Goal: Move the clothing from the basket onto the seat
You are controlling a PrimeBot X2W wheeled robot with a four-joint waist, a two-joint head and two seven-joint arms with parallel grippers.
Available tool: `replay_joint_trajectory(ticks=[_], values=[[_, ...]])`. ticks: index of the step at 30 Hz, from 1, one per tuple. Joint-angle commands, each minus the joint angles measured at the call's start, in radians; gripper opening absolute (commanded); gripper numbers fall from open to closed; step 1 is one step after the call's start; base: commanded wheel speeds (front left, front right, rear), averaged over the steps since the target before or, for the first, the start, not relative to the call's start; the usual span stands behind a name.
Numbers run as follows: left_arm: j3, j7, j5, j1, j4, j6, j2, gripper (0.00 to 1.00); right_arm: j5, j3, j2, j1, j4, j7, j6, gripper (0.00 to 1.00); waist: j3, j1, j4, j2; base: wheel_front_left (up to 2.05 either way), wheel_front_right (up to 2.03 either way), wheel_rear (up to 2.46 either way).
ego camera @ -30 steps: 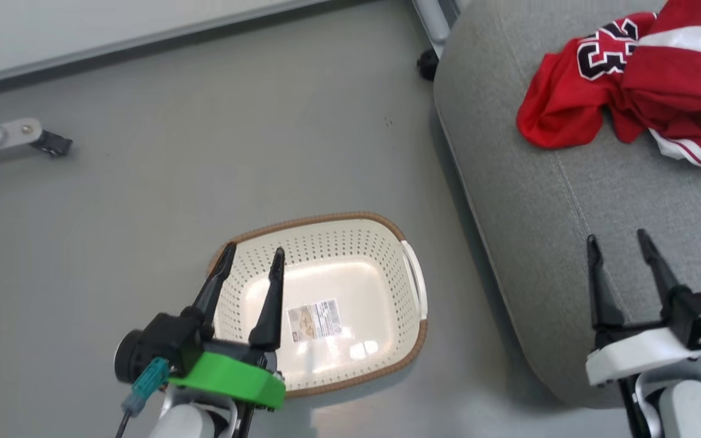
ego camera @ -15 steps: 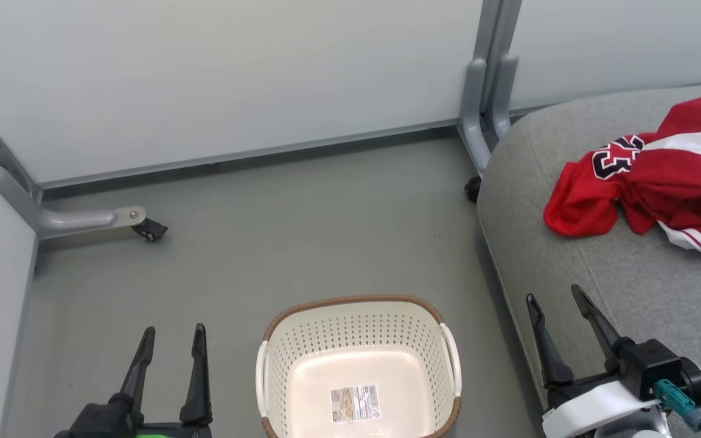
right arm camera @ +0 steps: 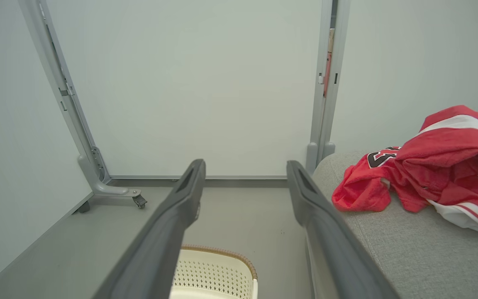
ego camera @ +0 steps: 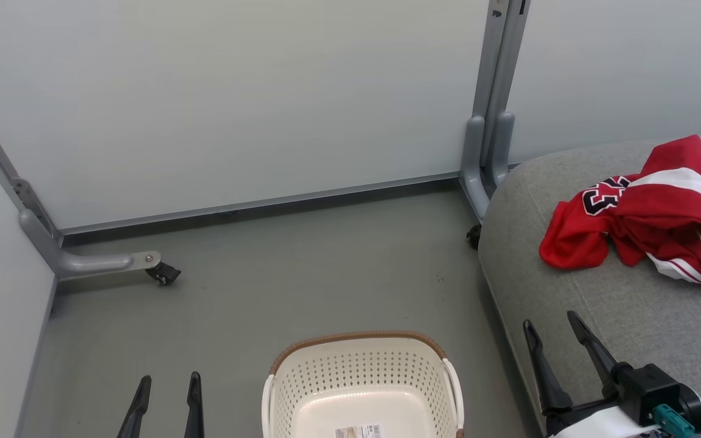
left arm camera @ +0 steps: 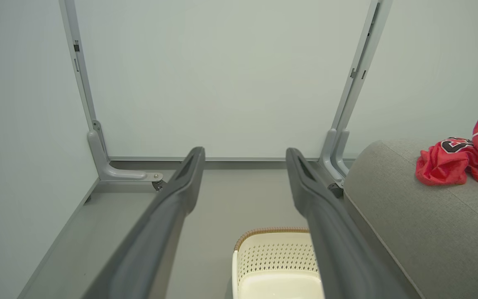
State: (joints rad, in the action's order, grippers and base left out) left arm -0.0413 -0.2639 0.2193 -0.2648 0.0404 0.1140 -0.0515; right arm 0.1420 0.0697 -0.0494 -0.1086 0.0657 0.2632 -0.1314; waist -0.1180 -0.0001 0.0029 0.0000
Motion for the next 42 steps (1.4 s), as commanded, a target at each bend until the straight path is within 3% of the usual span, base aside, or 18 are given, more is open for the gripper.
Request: replay_joint_trajectory(ticks=[1,13,14,18,42], values=[[0.003,-0.001,0.0,-0.013,0.003,-0.001,0.001,1.0,0.007,-0.002,-0.002,-0.01,0.0,0.002,0.001,1.0,-0.002,0.0001,-0.002,0.0,0.0,0.0,0.0],[-0.016,-0.001,-0.045,-0.022,0.009,-0.003,0.001,1.0,0.021,-0.007,-0.002,-0.027,0.01,0.002,0.001,1.0,-0.023,0.0001,-0.01,0.0,0.0,0.0,0.0],[-0.018,0.0,-0.044,-0.005,0.007,-0.001,0.001,0.0,0.018,-0.006,0.0,-0.009,0.008,0.0,0.0,0.0,-0.023,0.0001,-0.01,0.0,0.0,0.0,0.0],[-0.024,0.001,-0.042,-0.006,0.048,-0.001,0.002,0.0,0.019,-0.003,0.005,-0.019,0.047,-0.002,0.0,0.0,-0.023,0.0001,-0.01,0.0,0.0,0.0,0.0],[0.013,0.1,0.404,0.112,0.101,0.005,-0.012,0.0,0.475,-0.035,-0.014,0.052,0.087,-0.097,0.0,0.0,0.005,0.0001,-0.008,0.0,0.0,0.0,0.0]])
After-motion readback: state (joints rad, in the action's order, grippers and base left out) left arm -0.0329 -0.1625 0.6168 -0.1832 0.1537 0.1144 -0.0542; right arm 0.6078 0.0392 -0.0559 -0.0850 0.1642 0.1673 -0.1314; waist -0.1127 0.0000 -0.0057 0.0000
